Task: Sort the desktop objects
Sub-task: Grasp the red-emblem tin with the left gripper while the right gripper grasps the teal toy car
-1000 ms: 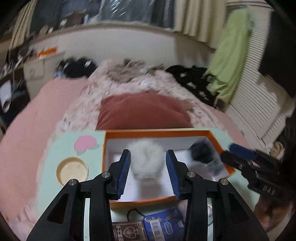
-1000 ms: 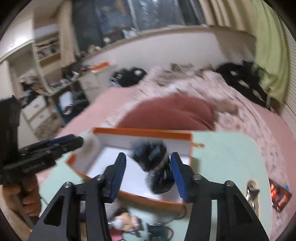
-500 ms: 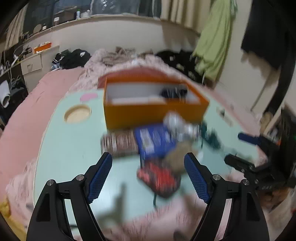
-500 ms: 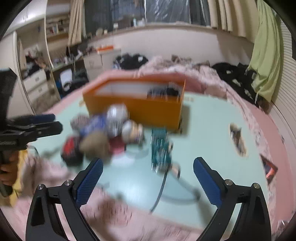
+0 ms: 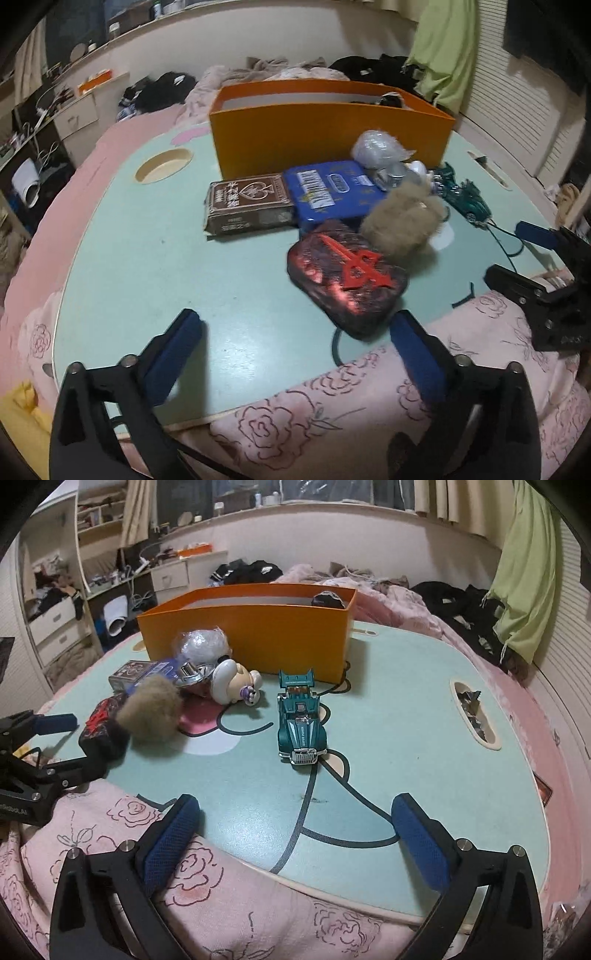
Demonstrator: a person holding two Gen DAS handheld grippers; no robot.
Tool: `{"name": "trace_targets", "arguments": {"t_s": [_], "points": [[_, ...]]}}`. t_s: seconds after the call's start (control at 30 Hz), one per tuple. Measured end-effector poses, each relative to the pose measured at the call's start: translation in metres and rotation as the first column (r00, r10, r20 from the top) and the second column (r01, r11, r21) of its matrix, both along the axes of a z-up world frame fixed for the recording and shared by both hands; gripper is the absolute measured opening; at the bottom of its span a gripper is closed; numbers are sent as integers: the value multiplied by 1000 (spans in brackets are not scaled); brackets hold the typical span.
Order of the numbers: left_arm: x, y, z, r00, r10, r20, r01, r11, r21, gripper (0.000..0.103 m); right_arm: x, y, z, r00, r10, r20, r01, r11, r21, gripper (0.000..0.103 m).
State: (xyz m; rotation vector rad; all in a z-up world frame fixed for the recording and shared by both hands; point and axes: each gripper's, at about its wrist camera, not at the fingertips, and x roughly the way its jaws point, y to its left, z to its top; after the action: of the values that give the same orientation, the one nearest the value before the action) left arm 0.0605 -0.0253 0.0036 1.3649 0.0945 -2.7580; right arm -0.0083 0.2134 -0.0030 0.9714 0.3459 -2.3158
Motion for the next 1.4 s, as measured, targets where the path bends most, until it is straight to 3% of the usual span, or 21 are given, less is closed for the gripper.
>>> {"name": "trace_targets", "arguments": {"t_s": [0.4,0.73,0.97,1.13,1.4], "points": [[1,-2,0,1000,2,-3,-2,1000,0,103,-4,-5,3,1000,19,-20,-19,1000,-19,103],[-10,-5,20,998,-13,-60,18,995,96,103,-3,-5,4,1000,19,-23,-20,1000,-24,103],[-41,15,17,995,-95,-18,96,994,56,102,-3,-5,4,1000,19,-23,-19,1000,-24,103],[-32,21,10,991,-132,-5,132,991,14,69,-3,-5,4,1000,19,-23,-19,1000,-24,103],[-1,7,8,991,-119,-67,121,992,20,68,-3,-4,4,1000,19,-23,-20,999,-28,103]]}}
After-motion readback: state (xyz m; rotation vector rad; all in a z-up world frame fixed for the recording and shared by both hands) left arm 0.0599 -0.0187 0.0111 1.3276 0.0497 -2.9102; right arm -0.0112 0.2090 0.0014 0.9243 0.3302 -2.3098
